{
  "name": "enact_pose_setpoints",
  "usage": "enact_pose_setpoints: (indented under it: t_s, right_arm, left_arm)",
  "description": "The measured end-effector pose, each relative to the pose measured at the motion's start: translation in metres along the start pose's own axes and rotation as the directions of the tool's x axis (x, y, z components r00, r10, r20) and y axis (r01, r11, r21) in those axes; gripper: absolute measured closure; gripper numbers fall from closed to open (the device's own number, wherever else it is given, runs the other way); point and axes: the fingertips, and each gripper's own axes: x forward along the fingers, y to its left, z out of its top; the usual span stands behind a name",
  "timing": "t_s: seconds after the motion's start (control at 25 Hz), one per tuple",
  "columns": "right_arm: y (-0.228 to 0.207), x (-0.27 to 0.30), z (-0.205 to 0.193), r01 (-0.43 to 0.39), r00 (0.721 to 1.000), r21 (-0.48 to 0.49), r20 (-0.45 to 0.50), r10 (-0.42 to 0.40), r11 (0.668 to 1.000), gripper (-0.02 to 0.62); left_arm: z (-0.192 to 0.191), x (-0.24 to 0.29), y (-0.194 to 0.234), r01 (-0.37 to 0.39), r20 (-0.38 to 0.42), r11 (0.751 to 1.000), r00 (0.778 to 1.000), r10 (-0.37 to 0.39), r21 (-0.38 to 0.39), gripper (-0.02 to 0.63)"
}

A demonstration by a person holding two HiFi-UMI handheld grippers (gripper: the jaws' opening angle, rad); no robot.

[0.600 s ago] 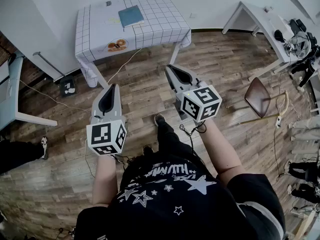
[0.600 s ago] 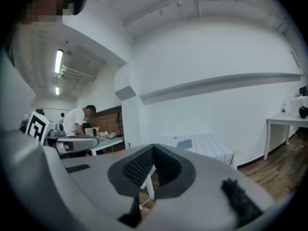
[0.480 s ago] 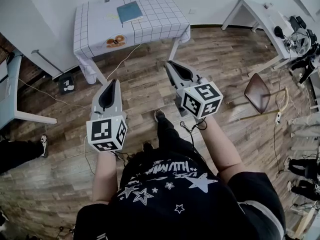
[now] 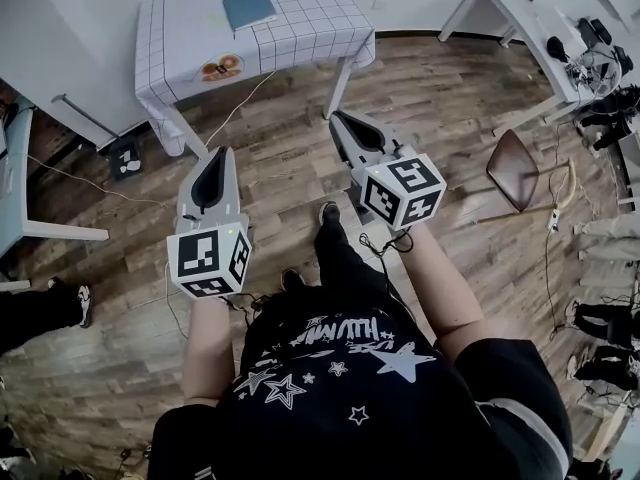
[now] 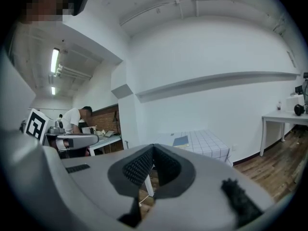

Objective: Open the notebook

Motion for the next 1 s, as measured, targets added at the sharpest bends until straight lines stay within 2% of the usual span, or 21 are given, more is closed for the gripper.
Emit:
enact_pose_setpoints:
  t_s: [0.16, 0.32, 0.48, 0.8, 1.0]
  right_arm:
    - [-0.015, 0.003, -0.009, 0.038, 0.999, 0.028, -0.011, -0.037, 0.999, 0.580]
    - [-0.025, 0.009, -0.008, -0.006, 0.999, 0.099, 0.041, 0.002, 0.995, 0.580]
    - [-0.042, 0.023, -0.008, -0.017, 0.999, 0.106, 0.033, 0.013, 0.994, 0.578]
    - [-0.103, 0.066, 0.006, -0.066, 0.997, 0.142, 0.058, 0.058, 0.988, 0.578]
    - [-0.148, 0.102, 0.021, -0.091, 0.995, 0.145, 0.059, 0.084, 0.985, 0.578]
  left_arm:
    - [-0.006, 0.005, 0.001, -0.011, -0.013, 1.000, 1.000, 0.011, -0.014, 0.598]
    - [-0.010, 0.012, 0.000, -0.008, -0.013, 1.000, 1.000, 0.007, -0.015, 0.598]
    - [-0.011, 0.028, 0.001, -0.010, -0.014, 1.000, 1.000, 0.010, -0.021, 0.598]
    - [-0.003, 0.093, 0.004, -0.037, -0.039, 0.999, 0.999, 0.038, 0.032, 0.597]
    - [0.002, 0.144, 0.012, -0.060, -0.058, 0.998, 0.996, 0.062, 0.033, 0.597]
